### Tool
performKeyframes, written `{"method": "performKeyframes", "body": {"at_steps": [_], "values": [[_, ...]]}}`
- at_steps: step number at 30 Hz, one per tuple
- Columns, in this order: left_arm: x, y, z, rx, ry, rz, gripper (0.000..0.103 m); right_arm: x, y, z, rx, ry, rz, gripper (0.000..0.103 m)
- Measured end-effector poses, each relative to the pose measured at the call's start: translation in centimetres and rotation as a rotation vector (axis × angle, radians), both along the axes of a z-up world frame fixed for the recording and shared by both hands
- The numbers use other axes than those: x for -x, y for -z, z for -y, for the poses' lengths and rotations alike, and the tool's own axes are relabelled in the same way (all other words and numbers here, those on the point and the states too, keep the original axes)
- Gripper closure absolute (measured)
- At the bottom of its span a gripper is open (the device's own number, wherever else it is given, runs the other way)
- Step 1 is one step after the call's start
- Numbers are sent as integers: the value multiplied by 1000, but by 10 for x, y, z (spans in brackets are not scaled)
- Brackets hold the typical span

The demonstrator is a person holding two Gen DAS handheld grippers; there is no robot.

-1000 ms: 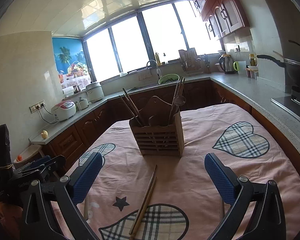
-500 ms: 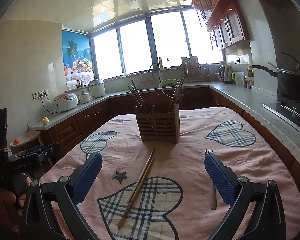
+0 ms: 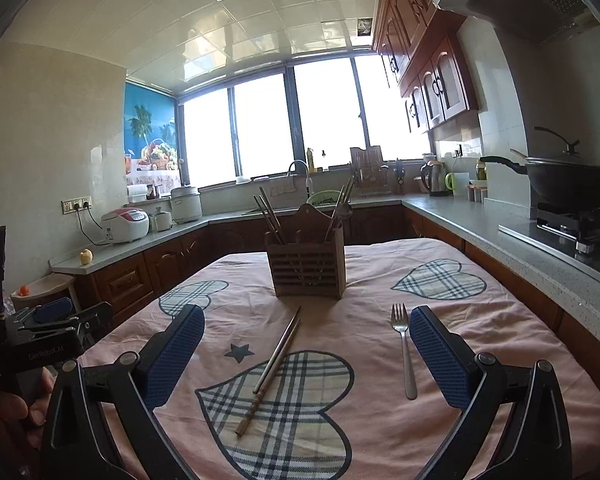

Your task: Organize utensils

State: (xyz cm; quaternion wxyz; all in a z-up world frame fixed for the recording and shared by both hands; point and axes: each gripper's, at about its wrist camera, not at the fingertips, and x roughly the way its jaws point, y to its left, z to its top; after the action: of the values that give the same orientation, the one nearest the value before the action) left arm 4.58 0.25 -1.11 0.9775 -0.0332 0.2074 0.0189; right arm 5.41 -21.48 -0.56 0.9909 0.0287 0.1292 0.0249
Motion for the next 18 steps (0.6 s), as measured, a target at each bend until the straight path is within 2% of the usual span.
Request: {"method": "performKeyframes", "body": {"at_steps": [3,10,18], "values": [[0,-3,-1,-5,-1,-12,1,3,9,0,-8,-5,-11,0],[11,-7,2,-36,-4,-1,1,14,7,-4,33,-2,10,0],[24,-5,5,-44,-8,20,1,21,13,-1,21,5,-12,0]]}}
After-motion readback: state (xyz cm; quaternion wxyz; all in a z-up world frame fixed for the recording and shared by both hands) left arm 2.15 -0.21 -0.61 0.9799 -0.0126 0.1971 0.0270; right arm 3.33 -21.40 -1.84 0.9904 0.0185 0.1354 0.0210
